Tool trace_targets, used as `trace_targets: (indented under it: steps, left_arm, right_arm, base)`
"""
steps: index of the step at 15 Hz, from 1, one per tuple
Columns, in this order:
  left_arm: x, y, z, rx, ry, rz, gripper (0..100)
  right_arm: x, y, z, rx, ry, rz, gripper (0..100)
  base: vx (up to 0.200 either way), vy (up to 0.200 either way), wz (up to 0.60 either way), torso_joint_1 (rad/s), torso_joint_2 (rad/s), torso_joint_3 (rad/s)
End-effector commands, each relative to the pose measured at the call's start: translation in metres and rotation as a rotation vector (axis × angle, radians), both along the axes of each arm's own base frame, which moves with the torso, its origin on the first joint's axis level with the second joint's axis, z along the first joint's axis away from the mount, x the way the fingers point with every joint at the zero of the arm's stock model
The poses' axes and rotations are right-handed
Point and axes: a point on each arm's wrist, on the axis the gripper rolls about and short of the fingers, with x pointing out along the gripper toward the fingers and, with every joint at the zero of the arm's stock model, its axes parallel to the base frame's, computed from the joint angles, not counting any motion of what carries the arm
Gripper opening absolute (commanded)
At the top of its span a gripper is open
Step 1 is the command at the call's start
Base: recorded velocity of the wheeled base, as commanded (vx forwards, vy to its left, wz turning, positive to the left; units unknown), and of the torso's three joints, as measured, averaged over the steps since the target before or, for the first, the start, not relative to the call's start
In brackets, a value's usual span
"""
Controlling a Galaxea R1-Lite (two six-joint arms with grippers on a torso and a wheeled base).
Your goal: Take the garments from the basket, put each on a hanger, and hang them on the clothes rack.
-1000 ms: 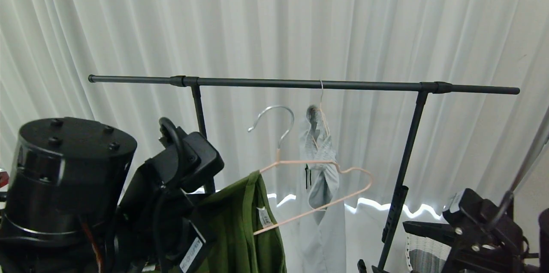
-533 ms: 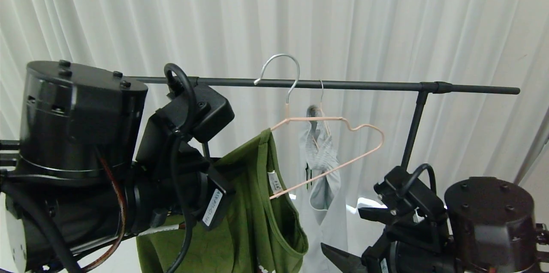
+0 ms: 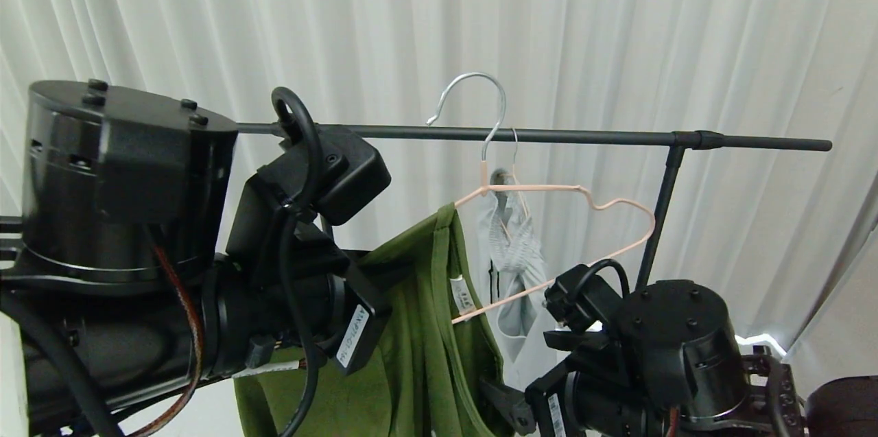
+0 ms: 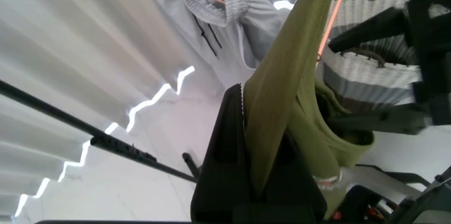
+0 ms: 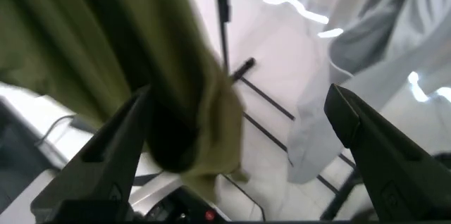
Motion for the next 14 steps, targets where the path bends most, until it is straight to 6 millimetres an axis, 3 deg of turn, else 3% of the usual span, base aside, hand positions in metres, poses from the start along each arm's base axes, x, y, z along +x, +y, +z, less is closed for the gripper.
trace_targets:
  steps: [1, 2, 3, 6, 9, 11, 14]
  left_arm:
    - [-0.001, 0.0, 0.002, -0.006, -0.007, -0.002, 0]
    - [-0.001, 0.001, 0.003, -0.007, -0.008, -0.001, 0]
    - [-0.001, 0.001, 0.003, -0.008, -0.009, -0.001, 0]
    - [-0.001, 0.002, 0.001, -0.002, -0.004, 0.002, 0]
    - [-0.003, 0.005, -0.006, 0.019, 0.009, 0.011, 0]
    - [-0.012, 0.015, -0.019, 0.047, 0.034, 0.012, 0]
    - [-0.022, 0.024, -0.03, 0.073, 0.052, 0.005, 0]
  right_arm:
    - [0.001, 0.001, -0.013, -0.047, 0.018, -0.013, 100]
    - [0.0, -0.001, -0.015, -0.055, 0.02, -0.02, 100]
    - [-0.001, -0.004, -0.017, -0.065, 0.021, -0.026, 0]
    - [0.001, -0.016, -0.02, -0.098, 0.004, -0.103, 0]
    - [0.011, -0.046, -0.025, -0.143, 0.002, -0.221, 0]
    - [0.028, -0.085, -0.027, -0.182, 0.005, -0.365, 0]
    - [0.048, -0.11, -0.023, -0.189, -0.023, -0.48, 0]
  base:
    - [0.0, 0.0, 0.0, 0.0, 0.0, 0.0]
    - [0.0, 0.0, 0.0, 0.0, 0.0, 0.0]
    - [0.0, 0.0, 0.0, 0.0, 0.0, 0.0]
    - [0.0, 0.0, 0.0, 0.0, 0.0, 0.0]
    - [0.0, 0.0, 0.0, 0.0, 0.0, 0.0]
    - [0.0, 0.0, 0.0, 0.0, 0.0, 0.0]
    - [0.0, 0.0, 0.0, 0.0, 0.0, 0.0]
